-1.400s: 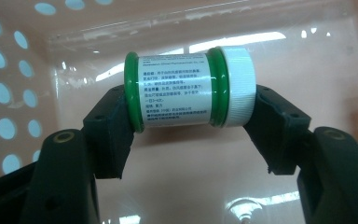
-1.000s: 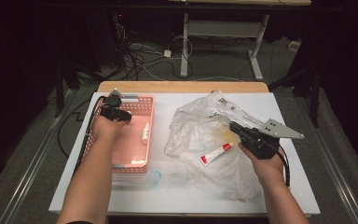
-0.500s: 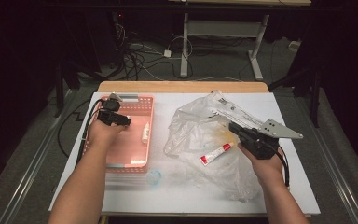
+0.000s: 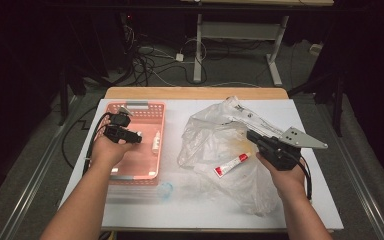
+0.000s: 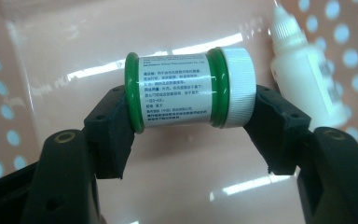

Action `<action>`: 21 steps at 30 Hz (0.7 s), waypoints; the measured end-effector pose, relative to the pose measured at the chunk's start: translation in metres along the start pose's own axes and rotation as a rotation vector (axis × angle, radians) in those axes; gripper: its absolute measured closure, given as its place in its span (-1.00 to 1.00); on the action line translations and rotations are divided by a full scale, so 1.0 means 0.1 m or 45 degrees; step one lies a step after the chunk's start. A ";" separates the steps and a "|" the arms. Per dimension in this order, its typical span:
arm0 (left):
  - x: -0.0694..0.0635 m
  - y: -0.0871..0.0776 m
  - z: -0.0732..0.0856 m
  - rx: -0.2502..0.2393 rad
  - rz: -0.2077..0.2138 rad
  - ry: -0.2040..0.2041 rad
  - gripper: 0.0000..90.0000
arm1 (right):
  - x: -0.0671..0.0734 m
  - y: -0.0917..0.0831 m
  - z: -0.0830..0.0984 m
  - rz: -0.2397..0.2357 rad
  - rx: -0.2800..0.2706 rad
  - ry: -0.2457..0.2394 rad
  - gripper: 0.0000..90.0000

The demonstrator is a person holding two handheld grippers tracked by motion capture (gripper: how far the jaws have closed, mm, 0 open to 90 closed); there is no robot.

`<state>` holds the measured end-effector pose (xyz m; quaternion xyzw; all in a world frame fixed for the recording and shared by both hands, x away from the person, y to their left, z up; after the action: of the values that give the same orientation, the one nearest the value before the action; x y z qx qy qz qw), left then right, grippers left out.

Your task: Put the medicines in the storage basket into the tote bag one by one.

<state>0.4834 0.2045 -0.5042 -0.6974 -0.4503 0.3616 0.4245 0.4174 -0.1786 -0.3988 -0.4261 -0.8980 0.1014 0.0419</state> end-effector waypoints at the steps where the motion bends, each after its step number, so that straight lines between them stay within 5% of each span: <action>1: -0.02 -0.02 0.02 -0.006 0.005 0.004 -0.22 | -0.01 0.00 0.00 0.004 0.001 0.002 1.00; 21: -0.34 -0.34 0.46 0.014 0.074 0.097 -0.22 | 0.01 -0.02 -0.04 0.002 -0.013 -0.001 1.00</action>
<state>0.4200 0.1929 -0.4862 -0.7210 -0.4114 0.3495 0.4346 0.4155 -0.1786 -0.3948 -0.4270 -0.8982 0.0969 0.0392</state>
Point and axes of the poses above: each handheld gripper's, and its own axes: y roughly forward along the jaws, z roughly out of its underside, x roughly to its left, the point moved 9 cm from there along y, roughly forward along the jaws, and after that the axes turned 3 degrees about z, right-handed, at the moved point
